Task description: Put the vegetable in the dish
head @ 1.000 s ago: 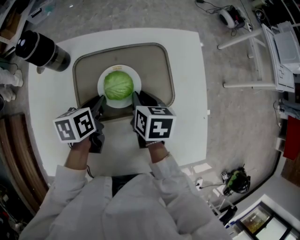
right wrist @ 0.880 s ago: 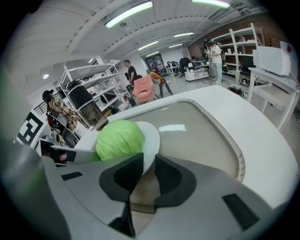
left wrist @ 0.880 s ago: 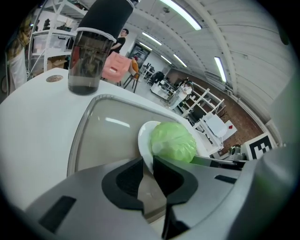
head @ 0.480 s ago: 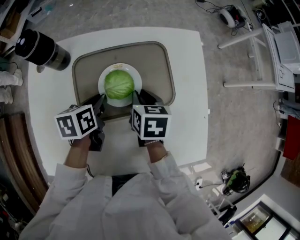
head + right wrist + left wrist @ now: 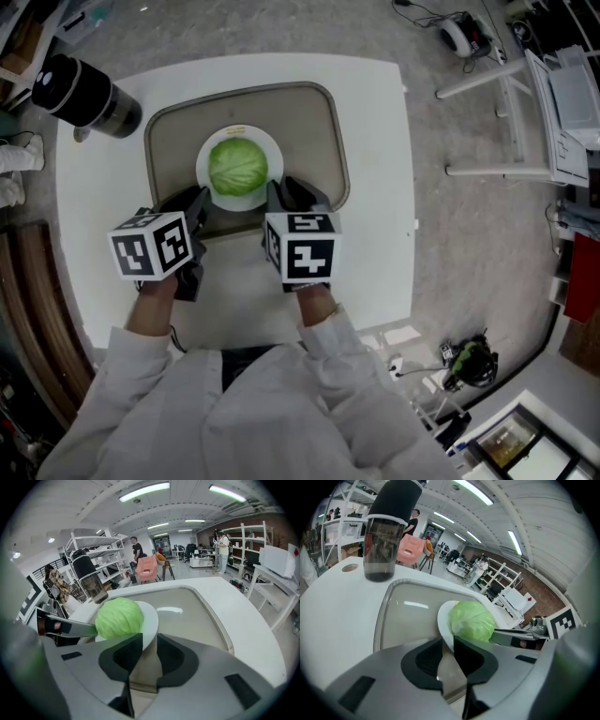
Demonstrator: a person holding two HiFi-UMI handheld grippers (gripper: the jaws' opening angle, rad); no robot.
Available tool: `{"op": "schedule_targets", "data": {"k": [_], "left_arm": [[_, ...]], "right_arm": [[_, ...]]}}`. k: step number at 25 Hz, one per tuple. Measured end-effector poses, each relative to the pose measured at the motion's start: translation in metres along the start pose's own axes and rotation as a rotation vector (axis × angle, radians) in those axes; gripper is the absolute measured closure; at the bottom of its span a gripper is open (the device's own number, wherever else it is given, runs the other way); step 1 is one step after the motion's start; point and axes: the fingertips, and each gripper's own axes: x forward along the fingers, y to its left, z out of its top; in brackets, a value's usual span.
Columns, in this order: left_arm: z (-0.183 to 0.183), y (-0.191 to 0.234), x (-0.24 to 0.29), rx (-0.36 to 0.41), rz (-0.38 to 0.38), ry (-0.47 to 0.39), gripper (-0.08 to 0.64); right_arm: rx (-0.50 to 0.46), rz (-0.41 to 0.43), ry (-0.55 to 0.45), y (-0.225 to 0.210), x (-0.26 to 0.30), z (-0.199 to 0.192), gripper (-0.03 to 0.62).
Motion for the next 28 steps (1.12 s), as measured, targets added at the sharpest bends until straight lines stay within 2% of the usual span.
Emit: {"op": "schedule_targets", "data": {"k": [6,13,16,21,28], "left_arm": [[0.009,-0.008,-0.017,0.028,-0.001,-0.076,0.502],[0.019,-0.027,-0.046,0.040,-0.057,-0.175,0.503],[0.021,-0.040,-0.062,0.060,-0.092,-0.220,0.505],[0.019,-0.068,-0.094,0.077,-0.182,-0.321,0.524],[0.003,-0.099,-0.141,0.134,-0.236,-0.385,0.539]], "right_arm": [[0.001,0.007,-0.053,-0.001,-0.017,0.009,0.511],[0.007,0.077,-0.177,0.010,-0.053,0.026,0.512],[0.026,0.143,-0.239,0.020,-0.069,0.031,0.518],[0.010,0.189,-0.301,0.036,-0.099,0.032,0.552],[-0.016,0.270,-0.395,0.067,-0.156,0.032,0.565]]}}
